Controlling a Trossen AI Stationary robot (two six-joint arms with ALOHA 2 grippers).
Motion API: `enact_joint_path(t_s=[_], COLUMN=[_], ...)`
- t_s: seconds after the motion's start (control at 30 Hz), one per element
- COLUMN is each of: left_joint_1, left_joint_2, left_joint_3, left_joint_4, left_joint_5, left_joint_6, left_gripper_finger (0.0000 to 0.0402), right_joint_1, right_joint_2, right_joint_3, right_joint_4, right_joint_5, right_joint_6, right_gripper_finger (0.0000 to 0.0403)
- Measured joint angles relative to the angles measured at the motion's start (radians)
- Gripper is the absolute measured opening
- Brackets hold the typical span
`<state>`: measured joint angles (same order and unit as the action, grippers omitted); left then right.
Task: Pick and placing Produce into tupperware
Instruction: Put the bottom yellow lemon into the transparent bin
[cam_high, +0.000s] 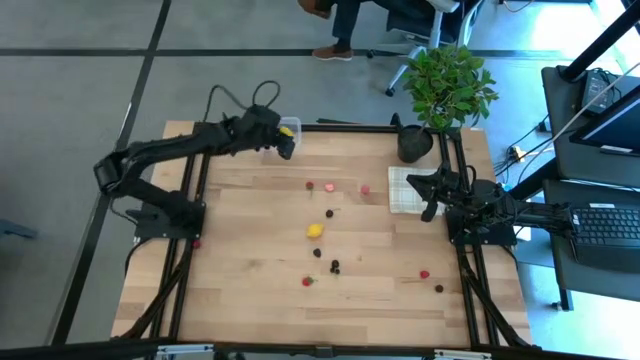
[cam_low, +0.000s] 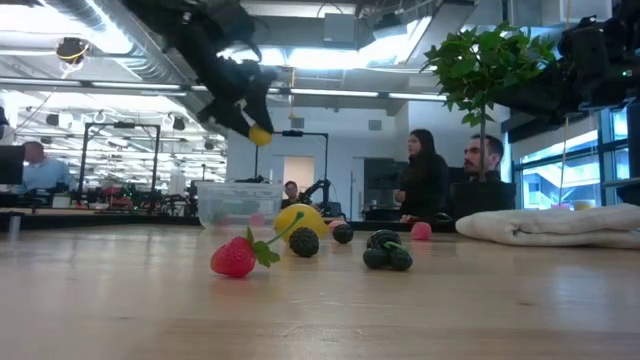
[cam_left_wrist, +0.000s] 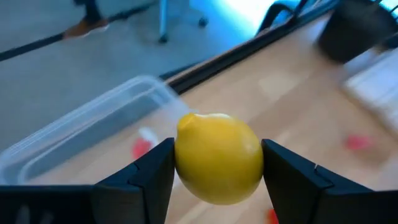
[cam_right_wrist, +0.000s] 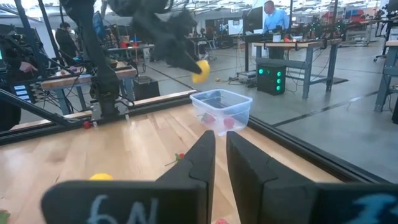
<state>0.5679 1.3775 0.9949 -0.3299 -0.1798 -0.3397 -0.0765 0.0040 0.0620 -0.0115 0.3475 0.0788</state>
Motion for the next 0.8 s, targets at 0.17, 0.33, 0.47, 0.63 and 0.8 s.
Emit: enact_joint_path(t_s=[0.17, 0.33, 0.47, 0.63, 0.8], left_joint_1=[0.046, 0.097, 0.121, 0.140, 0.154], left_joint_2=[0.162, 0.292, 0.373, 0.447, 0.481], left_joint_3=[0.129, 0.229, 0.294, 0.330, 0.331], left_joint_4=[-0.114, -0.169, -0.257, -0.324, -0.342], left_joint_5=[-0.083, -0.085, -0.080, -0.083, -0.054], left_joint_6=[0.038, 0.062, 0.061, 0.058, 0.054], left_gripper_finger=[0.0205, 0.0205, 0.0206, 0.0206, 0.0206], right_joint_1=[0.000, 0.000, 0.000, 0.000, 0.000], right_joint_2=[0.000, 0.000, 0.000, 0.000, 0.000], right_joint_3=[0.000, 0.000, 0.000, 0.000, 0.000], right_joint_4=[0.003, 0.000, -0.006, -0.007, -0.010], right_joint_5=[0.000, 0.000, 0.000, 0.000, 0.000], right_joint_6=[0.001, 0.022, 0.022, 0.021, 0.022], right_gripper_finger=[0.0045, 0.0045, 0.0045, 0.0045, 0.0045])
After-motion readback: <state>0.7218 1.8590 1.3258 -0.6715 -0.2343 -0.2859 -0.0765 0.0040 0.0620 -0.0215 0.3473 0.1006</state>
